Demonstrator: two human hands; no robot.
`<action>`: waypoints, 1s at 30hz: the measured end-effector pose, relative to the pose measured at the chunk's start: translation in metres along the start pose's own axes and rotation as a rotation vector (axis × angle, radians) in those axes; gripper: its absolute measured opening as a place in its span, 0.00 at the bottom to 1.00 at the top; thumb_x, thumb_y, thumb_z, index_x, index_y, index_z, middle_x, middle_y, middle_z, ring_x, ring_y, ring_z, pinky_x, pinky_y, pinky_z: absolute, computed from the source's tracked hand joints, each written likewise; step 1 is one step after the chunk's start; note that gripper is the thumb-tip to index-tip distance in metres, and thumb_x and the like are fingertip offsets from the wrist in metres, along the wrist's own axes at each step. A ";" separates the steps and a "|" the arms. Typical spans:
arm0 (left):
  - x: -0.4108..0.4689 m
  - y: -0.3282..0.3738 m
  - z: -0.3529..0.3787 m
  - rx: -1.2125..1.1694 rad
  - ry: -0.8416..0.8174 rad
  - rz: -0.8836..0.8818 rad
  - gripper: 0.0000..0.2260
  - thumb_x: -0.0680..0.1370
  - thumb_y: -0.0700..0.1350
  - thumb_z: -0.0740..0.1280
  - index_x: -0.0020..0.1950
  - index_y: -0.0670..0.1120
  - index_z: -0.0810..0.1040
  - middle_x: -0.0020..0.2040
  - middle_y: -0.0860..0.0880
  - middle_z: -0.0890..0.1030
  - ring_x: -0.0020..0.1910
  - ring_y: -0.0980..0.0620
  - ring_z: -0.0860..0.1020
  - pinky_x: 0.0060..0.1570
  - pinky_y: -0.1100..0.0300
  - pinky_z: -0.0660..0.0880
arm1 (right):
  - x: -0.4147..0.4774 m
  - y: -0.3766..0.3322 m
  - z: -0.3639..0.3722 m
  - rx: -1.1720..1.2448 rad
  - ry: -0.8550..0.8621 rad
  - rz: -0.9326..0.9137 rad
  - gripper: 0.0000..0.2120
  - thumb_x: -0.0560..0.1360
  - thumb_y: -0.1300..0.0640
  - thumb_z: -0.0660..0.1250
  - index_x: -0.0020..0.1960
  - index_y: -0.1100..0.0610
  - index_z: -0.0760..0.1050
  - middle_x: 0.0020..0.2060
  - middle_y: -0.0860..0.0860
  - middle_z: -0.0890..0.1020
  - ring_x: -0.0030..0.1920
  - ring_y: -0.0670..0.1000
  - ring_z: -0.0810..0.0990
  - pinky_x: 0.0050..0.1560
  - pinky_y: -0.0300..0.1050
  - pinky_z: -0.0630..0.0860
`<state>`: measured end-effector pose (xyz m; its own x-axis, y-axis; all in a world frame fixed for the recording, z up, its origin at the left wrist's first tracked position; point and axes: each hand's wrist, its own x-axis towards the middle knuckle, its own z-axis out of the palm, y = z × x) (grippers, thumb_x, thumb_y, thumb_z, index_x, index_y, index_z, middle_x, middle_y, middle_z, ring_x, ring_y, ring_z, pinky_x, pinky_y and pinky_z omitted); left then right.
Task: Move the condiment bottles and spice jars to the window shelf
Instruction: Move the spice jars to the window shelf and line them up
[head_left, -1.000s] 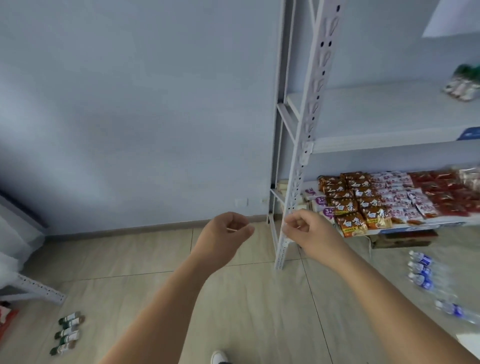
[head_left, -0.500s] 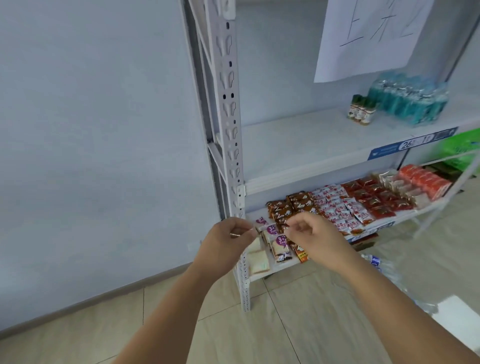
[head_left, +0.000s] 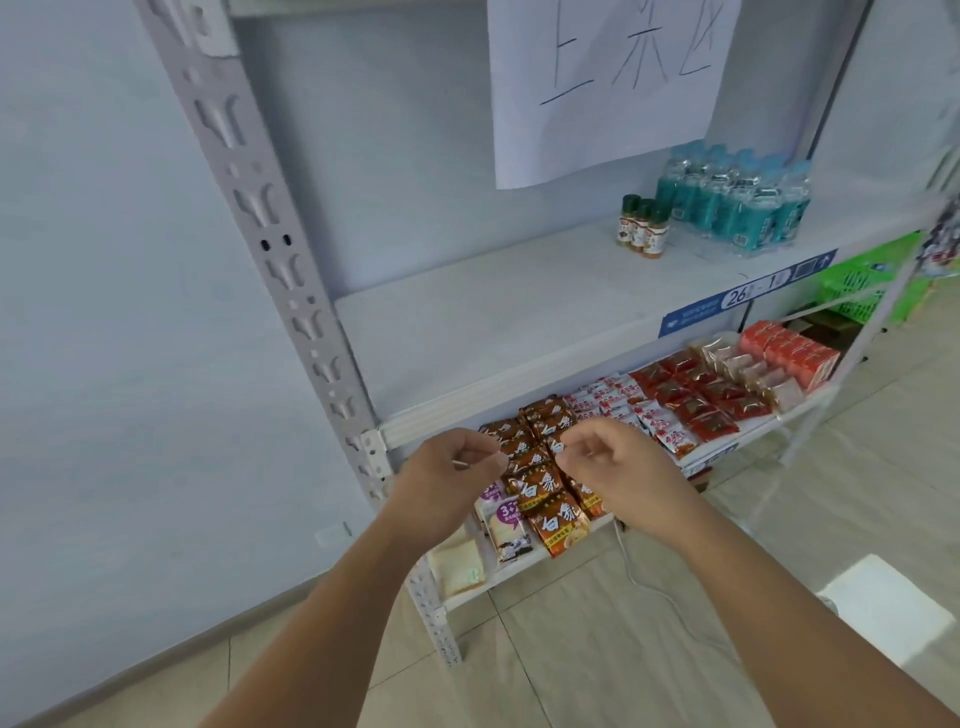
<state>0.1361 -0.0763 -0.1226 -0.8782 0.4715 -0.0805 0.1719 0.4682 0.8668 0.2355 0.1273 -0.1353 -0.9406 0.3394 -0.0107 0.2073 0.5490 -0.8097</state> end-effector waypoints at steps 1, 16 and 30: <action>0.007 0.007 0.011 0.006 0.004 -0.003 0.05 0.78 0.53 0.72 0.53 0.56 0.82 0.47 0.58 0.84 0.45 0.59 0.81 0.42 0.65 0.73 | 0.004 0.007 -0.011 0.009 -0.006 0.006 0.11 0.79 0.46 0.70 0.60 0.44 0.78 0.52 0.38 0.81 0.54 0.38 0.79 0.51 0.36 0.76; 0.096 0.074 0.126 0.024 0.048 -0.047 0.07 0.79 0.55 0.70 0.55 0.57 0.81 0.48 0.59 0.84 0.47 0.57 0.83 0.41 0.66 0.78 | 0.098 0.086 -0.136 -0.025 -0.055 -0.008 0.11 0.79 0.45 0.69 0.61 0.44 0.78 0.53 0.39 0.81 0.55 0.40 0.79 0.58 0.45 0.78; 0.239 0.118 0.139 0.039 0.047 0.023 0.07 0.80 0.54 0.70 0.57 0.56 0.81 0.49 0.58 0.84 0.46 0.56 0.83 0.39 0.65 0.75 | 0.223 0.107 -0.194 0.010 0.063 -0.027 0.09 0.79 0.48 0.71 0.59 0.46 0.79 0.51 0.39 0.81 0.53 0.37 0.78 0.51 0.36 0.74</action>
<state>0.0090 0.1957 -0.1083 -0.8936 0.4475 -0.0367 0.2088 0.4866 0.8483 0.0999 0.4102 -0.1106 -0.9270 0.3720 0.0474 0.1796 0.5512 -0.8148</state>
